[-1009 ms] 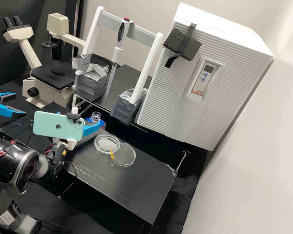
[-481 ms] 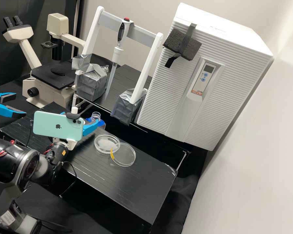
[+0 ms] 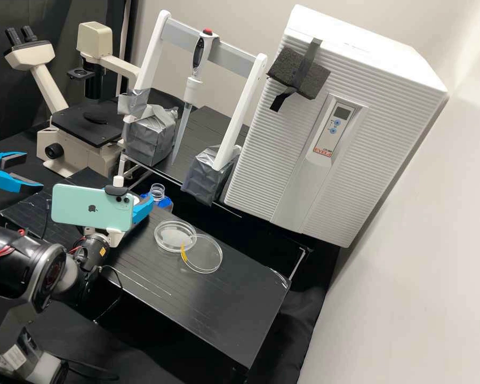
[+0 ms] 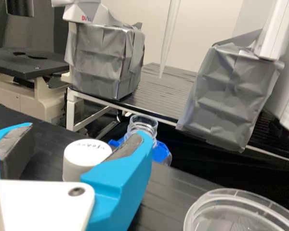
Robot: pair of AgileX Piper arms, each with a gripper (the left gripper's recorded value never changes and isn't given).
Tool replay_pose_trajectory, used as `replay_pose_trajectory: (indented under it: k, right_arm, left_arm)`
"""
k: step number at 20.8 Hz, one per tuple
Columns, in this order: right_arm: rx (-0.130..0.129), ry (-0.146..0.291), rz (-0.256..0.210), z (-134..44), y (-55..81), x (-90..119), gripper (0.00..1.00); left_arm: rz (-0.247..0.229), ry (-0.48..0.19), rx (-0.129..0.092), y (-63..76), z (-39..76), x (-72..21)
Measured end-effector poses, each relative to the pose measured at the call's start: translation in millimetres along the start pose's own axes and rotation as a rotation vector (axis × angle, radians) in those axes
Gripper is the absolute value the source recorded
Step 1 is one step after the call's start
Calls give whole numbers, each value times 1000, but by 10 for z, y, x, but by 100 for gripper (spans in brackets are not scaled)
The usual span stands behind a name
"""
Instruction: Close the bottle
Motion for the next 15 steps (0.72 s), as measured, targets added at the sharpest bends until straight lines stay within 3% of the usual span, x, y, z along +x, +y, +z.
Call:
replay_pose_trajectory:
  k: [8, 12, 13, 15]
  right_arm:
    - [-3, -1, 53, -6, 107, -100, 0]
    - [-3, -1, 49, -7, 96, -139, 0]
    - [-3, -2, 44, -8, 90, -138, 100]
    - [-3, 4, 33, -22, 68, -143, 100]
  left_arm:
    - [13, -4, 9, 44, -20, 50]
    - [10, -3, 7, 37, -28, 58]
    - [10, -3, 7, 37, -28, 58]
    - [10, -3, 7, 37, -28, 58]
